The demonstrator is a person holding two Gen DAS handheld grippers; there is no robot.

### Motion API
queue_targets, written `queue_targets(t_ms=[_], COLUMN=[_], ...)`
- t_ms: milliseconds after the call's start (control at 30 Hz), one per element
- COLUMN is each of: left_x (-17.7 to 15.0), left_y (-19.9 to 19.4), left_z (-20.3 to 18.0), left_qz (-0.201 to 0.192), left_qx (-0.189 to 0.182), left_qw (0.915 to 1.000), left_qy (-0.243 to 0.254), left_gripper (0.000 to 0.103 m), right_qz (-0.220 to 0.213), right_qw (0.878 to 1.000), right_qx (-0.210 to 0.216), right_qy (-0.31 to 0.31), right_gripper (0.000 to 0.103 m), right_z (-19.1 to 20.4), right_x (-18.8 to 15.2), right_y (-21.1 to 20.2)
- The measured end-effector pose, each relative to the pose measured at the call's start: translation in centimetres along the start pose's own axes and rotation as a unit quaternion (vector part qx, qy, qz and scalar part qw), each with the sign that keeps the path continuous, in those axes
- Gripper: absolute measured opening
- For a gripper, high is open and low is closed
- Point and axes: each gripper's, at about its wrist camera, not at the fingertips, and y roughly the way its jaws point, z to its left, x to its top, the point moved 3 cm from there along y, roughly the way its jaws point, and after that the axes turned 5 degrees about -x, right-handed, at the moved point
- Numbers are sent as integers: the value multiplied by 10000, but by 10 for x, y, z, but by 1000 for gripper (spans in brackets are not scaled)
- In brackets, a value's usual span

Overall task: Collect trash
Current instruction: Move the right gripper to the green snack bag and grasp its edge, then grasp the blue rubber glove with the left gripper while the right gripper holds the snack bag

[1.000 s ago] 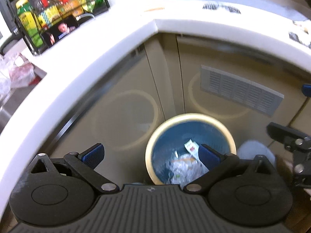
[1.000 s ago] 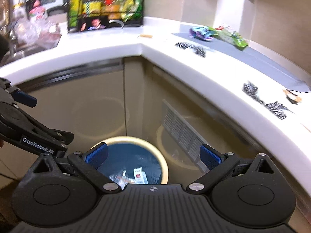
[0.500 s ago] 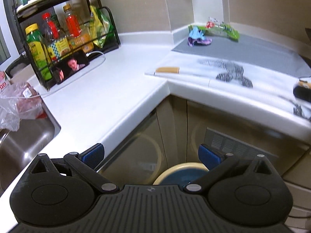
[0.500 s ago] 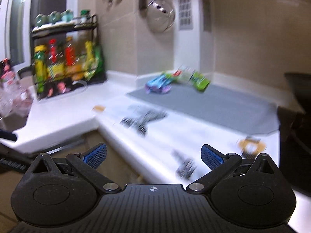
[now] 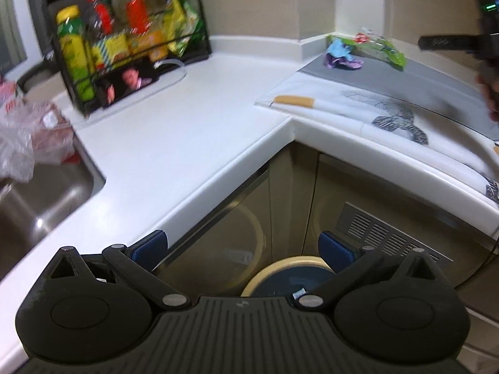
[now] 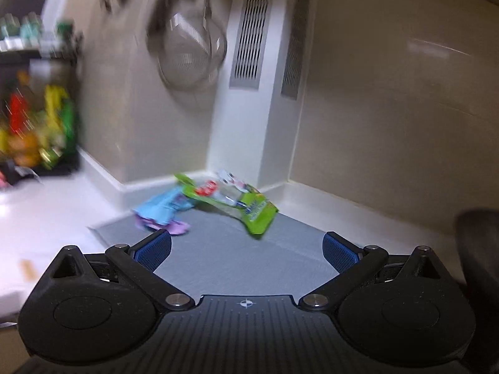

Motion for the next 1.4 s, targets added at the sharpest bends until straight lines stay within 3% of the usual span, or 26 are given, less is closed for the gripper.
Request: queue_targets(t_ms=[167,300,400,600,633,667,700,733,900,1133,1300,1400], left_x=[-4,-1,2,6,6,6,6,6,9,9,16,24], left_y=[1,5,11,28,30,31,32,33,30,13,-3,-11], left_z=[24,38,44,54,55,57,58,59,62,56,39,25], left_qz=[119,104,135,310,323,326,328,328,238,64,-118,-243], left_qx=[-39,109,167,99,110,124,131,121,89,115,-5,-100], left_qw=[9994,9993,9992,9981,9980,9980,9979,9977,9975,9979,9991,9994], left_qy=[-311,-341,-349,-521,-524,-532,-550,-577,-656,-634,-418,-224], left_gripper=[103,103,103,103,103,103,103,103,103,103,103,103], right_qz=[1006,1418,1558,1326,1252,1231,1303,1399,1166,1093,1030,1252], right_qw=[9948,9884,9853,9877,9884,9886,9880,9869,9872,9821,9792,9750], right_qx=[-140,-429,-626,-823,-852,-854,-833,-803,-912,-1410,-1711,-1810], right_qy=[-74,343,319,-93,-134,-134,-67,68,595,612,367,320], right_gripper=[103,103,103,99,94,68,30,21,17,17,18,21], right_z=[12,17,27,48,49,50,47,45,23,-15,-31,-36], right_x=[5,12,16,27,28,28,27,25,17,0,-39,-64], right_y=[104,165,199,237,239,241,244,244,210,126,78,67])
